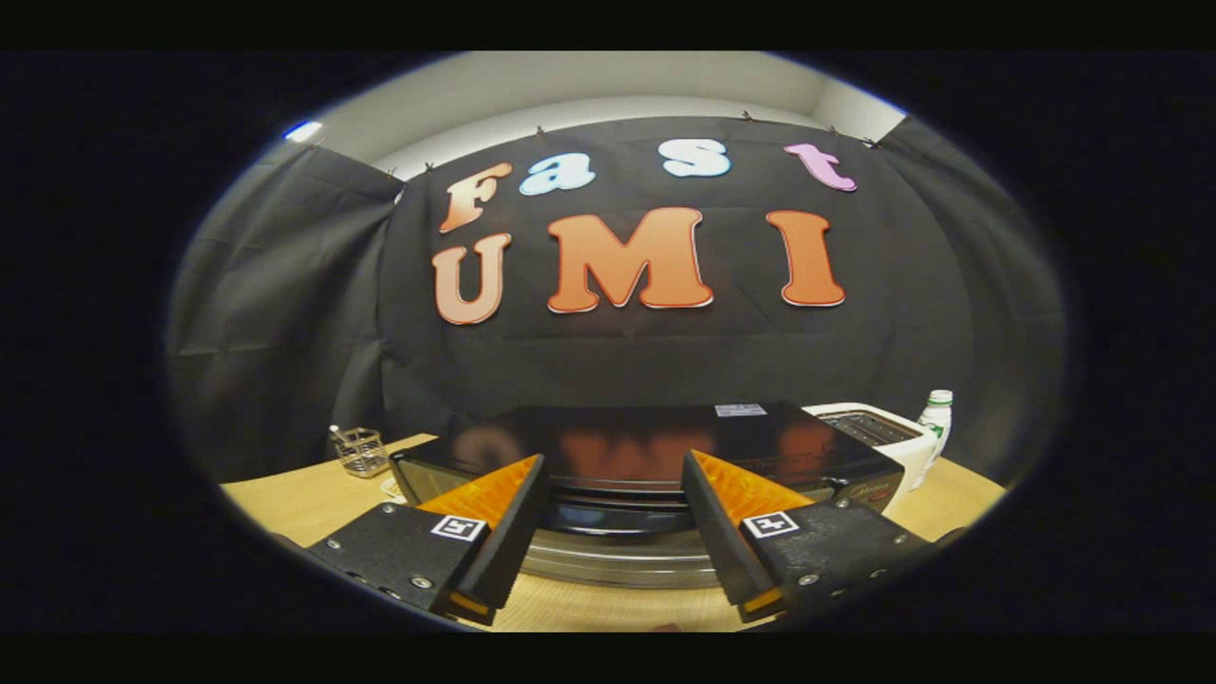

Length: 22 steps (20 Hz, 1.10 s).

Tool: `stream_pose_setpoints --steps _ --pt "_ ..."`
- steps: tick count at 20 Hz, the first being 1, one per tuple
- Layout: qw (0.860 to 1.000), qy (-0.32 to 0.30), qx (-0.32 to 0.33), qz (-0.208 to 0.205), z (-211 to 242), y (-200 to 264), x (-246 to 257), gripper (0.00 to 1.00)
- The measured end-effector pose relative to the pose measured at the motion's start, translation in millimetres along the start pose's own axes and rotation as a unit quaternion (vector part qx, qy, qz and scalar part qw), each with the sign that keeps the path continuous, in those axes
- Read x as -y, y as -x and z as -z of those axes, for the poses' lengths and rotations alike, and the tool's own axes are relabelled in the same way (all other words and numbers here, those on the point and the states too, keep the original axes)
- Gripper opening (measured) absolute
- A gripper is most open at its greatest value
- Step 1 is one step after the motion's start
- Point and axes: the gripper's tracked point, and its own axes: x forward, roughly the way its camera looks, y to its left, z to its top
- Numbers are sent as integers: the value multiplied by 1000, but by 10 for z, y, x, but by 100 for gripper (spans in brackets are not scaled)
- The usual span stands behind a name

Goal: Open the toaster oven, put the food inside, and close the toaster oven door.

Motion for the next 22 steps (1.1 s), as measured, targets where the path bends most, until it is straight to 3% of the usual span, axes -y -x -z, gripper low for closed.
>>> stream_pose_setpoints --steps 5,20,22 --pt "998 5 -19 -52 76 403 -135 79" --pt "989 -30 -108 -99 507 1145 -265 79" --pt "987 -22 -127 -91 628 1209 -180 79"
